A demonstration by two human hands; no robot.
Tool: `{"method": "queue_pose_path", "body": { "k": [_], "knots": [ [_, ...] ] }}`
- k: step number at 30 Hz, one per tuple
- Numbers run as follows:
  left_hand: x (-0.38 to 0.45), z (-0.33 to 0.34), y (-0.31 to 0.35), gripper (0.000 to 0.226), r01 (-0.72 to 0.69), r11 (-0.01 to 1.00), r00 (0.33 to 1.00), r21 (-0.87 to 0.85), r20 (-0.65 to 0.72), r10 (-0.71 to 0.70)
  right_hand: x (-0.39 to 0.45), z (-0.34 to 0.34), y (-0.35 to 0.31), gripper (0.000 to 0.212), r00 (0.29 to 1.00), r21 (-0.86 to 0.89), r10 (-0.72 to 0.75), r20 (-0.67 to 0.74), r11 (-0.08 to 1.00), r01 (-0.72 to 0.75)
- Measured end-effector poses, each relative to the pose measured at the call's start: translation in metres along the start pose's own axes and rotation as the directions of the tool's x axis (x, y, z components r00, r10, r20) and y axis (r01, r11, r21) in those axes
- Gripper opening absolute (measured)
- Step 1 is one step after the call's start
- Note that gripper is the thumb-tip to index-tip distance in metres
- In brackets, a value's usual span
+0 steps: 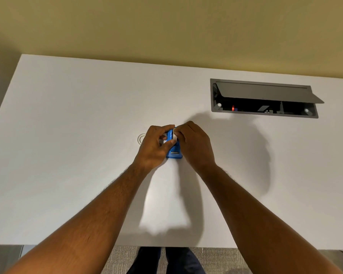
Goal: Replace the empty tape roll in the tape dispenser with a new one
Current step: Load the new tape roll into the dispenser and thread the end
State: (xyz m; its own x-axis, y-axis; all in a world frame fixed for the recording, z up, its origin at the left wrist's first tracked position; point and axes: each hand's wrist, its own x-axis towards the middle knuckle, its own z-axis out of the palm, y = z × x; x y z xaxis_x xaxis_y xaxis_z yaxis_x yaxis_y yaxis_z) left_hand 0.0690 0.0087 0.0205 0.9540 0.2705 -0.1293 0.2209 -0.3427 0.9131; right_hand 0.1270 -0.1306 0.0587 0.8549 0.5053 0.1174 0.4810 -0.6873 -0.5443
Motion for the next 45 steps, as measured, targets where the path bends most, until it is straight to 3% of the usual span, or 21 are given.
{"method": "queue_pose_path", "body": {
  "k": [6, 16, 20, 21, 23, 24, 25, 26, 28, 30, 34, 39, 45],
  "knots": [
    [0.002, -0.001, -0.003, 0.035, -0.005, 1.0, 1.0, 0.021, 0.009, 0.005, 0.008, 0.003, 0.004, 0.011, 0.999, 0.026, 0.016, 0.035, 1.0, -0.017],
    [0.0, -0.002, 0.003, 0.037, 0.01, 1.0, 1.0, 0.02, -0.009, -0.01, -0.008, 0.005, 0.008, 0.011, 0.997, 0.031, 0.043, -0.065, 0.999, -0.041],
    [0.001, -0.003, 0.003, 0.039, 0.017, 0.998, 1.0, 0.061, -0.008, -0.016, -0.007, 0.001, 0.007, 0.025, 0.995, -0.05, -0.058, -0.076, 0.997, 0.054],
    [0.001, -0.004, 0.003, 0.039, 0.018, 0.998, 1.0, 0.065, -0.008, -0.018, -0.005, -0.002, 0.004, 0.024, 0.998, -0.047, -0.028, -0.055, 0.999, 0.025],
    [0.001, -0.003, 0.005, 0.039, 0.027, 0.998, 1.0, 0.063, -0.005, -0.027, -0.001, -0.005, 0.001, 0.018, 0.982, 0.039, 0.191, -0.012, 0.981, -0.19],
    [0.0, -0.003, 0.006, 0.039, 0.028, 0.997, 1.0, 0.066, -0.005, -0.027, 0.002, -0.005, 0.0, 0.017, 0.934, 0.132, 0.358, 0.016, 0.925, -0.356],
    [0.0, -0.004, 0.007, 0.038, 0.025, 0.997, 1.0, 0.067, -0.006, -0.025, 0.004, -0.008, -0.002, 0.016, 0.845, 0.274, 0.529, 0.078, 0.803, -0.528],
    [-0.001, -0.004, 0.007, 0.038, 0.022, 0.998, 1.0, 0.063, -0.009, -0.022, 0.005, -0.011, -0.006, 0.014, 0.723, 0.435, 0.665, 0.186, 0.604, -0.668],
    [-0.003, -0.004, 0.008, 0.037, 0.005, 0.999, 1.0, 0.052, -0.011, -0.004, 0.003, -0.021, -0.018, 0.01, 0.471, 0.582, 0.752, 0.461, 0.144, -0.8],
    [-0.003, -0.004, 0.008, 0.037, -0.011, 0.998, 1.0, 0.062, -0.012, 0.012, -0.002, -0.024, -0.025, 0.009, 0.359, 0.56, 0.73, 0.582, -0.039, -0.828],
    [0.0, -0.004, 0.008, 0.042, 0.014, 0.998, 1.0, 0.068, -0.022, -0.012, -0.005, -0.017, -0.033, 0.004, 0.304, 0.558, 0.717, 0.628, -0.142, -0.818],
    [0.002, -0.003, 0.009, 0.042, 0.019, 0.998, 0.999, 0.066, -0.029, -0.017, -0.003, -0.004, -0.036, 0.016, 0.248, 0.587, 0.726, 0.642, -0.258, -0.767],
    [0.0, -0.002, 0.01, 0.042, 0.024, 0.999, 0.999, 0.046, -0.04, -0.023, 0.0, 0.004, -0.038, 0.008, 0.215, 0.607, 0.761, 0.612, -0.278, -0.744]
  ]
}}
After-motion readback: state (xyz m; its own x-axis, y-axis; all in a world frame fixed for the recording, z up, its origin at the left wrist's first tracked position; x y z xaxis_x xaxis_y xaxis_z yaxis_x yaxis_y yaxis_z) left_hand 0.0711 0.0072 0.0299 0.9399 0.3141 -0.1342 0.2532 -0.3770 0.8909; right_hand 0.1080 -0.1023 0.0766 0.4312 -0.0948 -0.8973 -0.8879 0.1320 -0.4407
